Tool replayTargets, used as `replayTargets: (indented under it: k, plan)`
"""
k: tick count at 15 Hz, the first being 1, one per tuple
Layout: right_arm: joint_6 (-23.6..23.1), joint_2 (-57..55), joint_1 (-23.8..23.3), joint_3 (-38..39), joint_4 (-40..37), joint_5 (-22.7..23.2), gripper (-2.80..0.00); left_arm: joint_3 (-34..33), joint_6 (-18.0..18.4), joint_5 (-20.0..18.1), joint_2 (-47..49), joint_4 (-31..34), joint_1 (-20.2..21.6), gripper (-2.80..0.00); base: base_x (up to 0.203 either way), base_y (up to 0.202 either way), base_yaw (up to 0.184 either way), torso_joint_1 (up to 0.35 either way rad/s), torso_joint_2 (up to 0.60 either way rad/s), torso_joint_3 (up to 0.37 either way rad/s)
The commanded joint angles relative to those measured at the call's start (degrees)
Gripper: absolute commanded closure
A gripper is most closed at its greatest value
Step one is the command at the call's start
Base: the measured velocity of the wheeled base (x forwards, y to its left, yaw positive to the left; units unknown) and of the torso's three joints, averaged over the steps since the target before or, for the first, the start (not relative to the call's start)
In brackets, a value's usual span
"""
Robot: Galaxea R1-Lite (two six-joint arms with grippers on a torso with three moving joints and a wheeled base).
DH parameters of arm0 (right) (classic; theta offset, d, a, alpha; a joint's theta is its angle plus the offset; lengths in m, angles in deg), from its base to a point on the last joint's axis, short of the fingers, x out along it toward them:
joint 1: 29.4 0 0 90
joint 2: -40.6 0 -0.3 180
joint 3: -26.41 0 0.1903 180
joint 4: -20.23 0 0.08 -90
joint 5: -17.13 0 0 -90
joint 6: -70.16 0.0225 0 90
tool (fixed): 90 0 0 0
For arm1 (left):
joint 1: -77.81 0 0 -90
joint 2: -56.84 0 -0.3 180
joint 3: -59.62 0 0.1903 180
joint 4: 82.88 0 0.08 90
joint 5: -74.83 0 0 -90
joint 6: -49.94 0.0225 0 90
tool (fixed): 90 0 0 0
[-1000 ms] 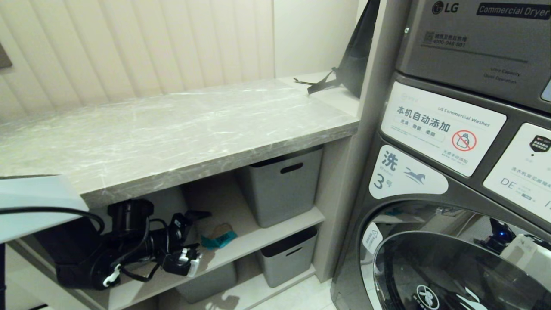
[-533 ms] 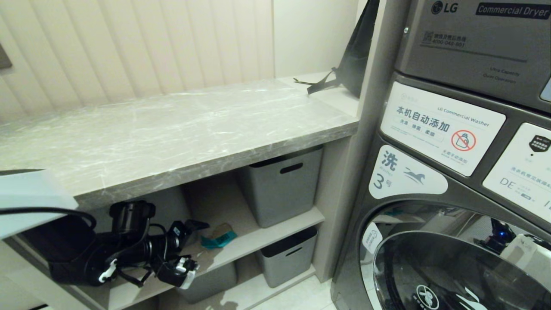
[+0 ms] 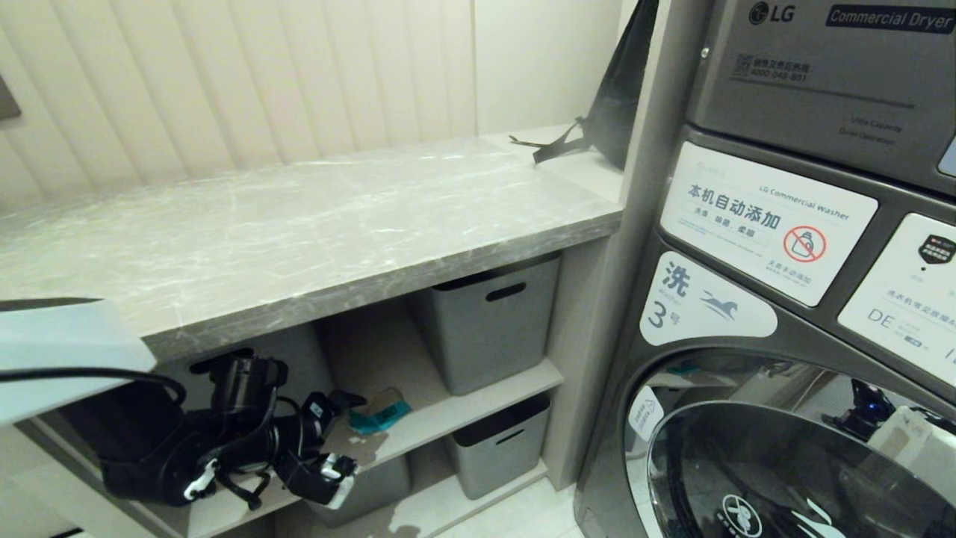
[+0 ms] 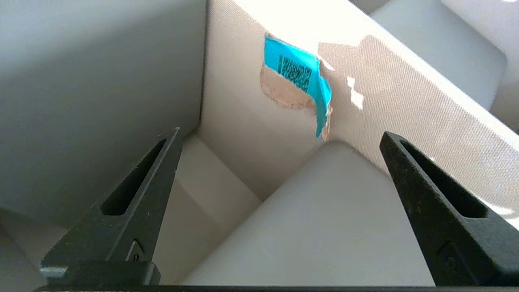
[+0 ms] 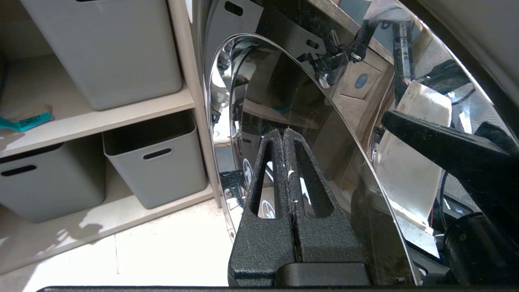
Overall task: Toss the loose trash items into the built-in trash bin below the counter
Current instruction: Pick up the garbage
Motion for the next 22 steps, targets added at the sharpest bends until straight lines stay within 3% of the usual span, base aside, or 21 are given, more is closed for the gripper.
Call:
replayTargets:
  k: [1, 22]
  plan:
    - [-0.05, 0.0, 0.02, 0.0, 0.0, 0.02, 0.0, 0.31, 0.55, 0.57, 0.95, -0.4, -0.74, -2.8, 0.0, 0.0, 0.0, 0.0, 0.0, 0.0]
    - [-0.05, 0.09, 0.02, 0.0, 0.0, 0.02, 0.0, -1.12, -0.79, 2.63, 1.18, -0.93, -0.84, -2.8, 0.0, 0.0, 0.0, 0.0, 0.0, 0.0]
